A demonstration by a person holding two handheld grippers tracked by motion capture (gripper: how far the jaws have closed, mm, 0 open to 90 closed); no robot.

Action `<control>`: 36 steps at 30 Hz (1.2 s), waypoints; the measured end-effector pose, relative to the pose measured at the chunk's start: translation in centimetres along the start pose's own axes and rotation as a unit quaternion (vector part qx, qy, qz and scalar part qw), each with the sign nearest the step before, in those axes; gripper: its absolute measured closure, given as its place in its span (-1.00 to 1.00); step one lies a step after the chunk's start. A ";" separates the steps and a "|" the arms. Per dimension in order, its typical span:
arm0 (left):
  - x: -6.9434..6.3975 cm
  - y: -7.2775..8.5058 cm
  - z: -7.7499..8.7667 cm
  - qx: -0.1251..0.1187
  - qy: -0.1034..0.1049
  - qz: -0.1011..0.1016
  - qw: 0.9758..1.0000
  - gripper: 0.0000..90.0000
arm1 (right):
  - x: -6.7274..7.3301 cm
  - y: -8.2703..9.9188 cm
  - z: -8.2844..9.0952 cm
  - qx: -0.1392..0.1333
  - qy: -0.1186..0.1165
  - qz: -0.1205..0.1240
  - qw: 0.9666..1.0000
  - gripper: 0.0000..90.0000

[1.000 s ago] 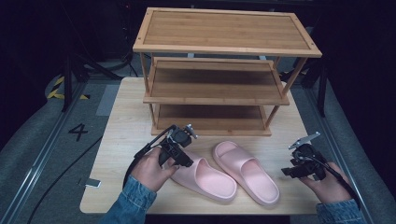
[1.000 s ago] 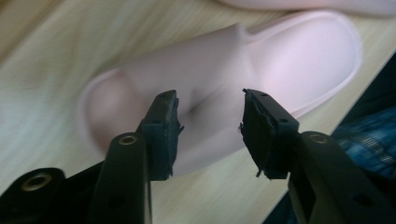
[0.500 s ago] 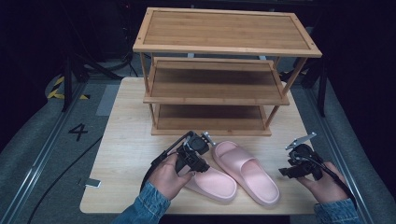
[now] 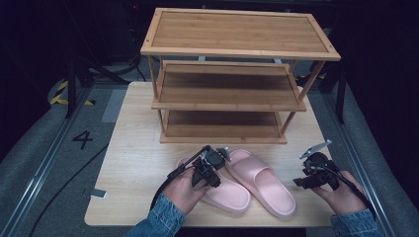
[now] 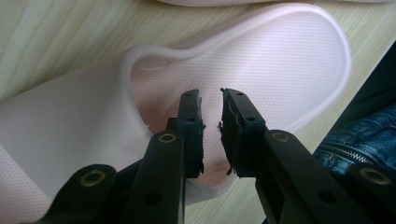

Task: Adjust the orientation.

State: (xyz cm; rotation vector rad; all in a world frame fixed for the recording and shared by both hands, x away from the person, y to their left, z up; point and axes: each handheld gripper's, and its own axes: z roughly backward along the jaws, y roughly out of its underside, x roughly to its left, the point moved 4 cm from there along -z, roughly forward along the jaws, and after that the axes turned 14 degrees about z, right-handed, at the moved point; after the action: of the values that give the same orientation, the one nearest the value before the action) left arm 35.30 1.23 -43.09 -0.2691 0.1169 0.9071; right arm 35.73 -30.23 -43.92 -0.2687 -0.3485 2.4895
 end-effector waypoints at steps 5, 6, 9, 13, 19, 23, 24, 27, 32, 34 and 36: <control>0.7 0.1 0.3 -0.005 -0.004 0.012 1.000 0.71 | -0.1 -0.2 -0.1 0.001 -0.002 0.002 1.000 -0.02; 1.0 0.1 0.2 -0.003 -0.013 0.014 1.000 0.70 | -0.1 -0.2 -0.1 0.002 -0.002 0.002 1.000 -0.02; 1.7 0.2 0.1 -0.003 -0.024 0.022 0.999 0.68 | 0.0 -0.2 -0.1 0.002 -0.002 0.004 1.000 -0.02; 2.6 0.4 0.5 -0.007 -0.019 0.029 0.999 0.68 | -0.1 -0.2 -0.1 0.001 -0.003 0.003 1.000 -0.02; 3.3 0.4 0.8 -0.012 -0.030 0.038 0.999 0.66 | -0.3 0.0 -0.2 0.000 -0.006 -0.001 1.000 -0.02; 2.5 0.8 0.4 0.007 -0.012 0.026 1.000 0.57 | -0.3 -0.1 -0.4 0.002 -0.009 0.001 1.000 -0.03; 2.3 1.0 0.4 0.009 -0.009 0.027 1.000 0.58 | -0.3 -0.2 -0.4 0.002 -0.010 0.002 1.000 -0.03; 2.2 1.5 0.6 0.014 -0.008 0.026 1.000 0.58 | -0.4 -0.4 -0.4 0.001 -0.011 0.004 1.000 -0.03; 2.7 2.8 0.9 0.018 -0.006 0.045 0.999 0.58 | -0.7 -1.0 -0.3 -0.007 -0.015 0.007 1.000 -0.03; 2.9 3.2 1.0 0.020 -0.007 0.043 0.999 0.60 | -0.7 -1.4 -0.2 -0.009 -0.014 0.010 1.000 -0.03; 3.1 3.5 1.1 0.020 -0.011 0.050 0.998 0.60 | -0.8 -1.7 -0.1 -0.011 -0.014 0.015 1.000 -0.03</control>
State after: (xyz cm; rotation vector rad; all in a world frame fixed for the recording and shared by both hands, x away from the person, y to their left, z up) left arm 34.39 5.92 -43.34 -0.2179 0.1289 1.0063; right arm 37.29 -29.33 -43.40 -0.2495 -0.3874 2.5220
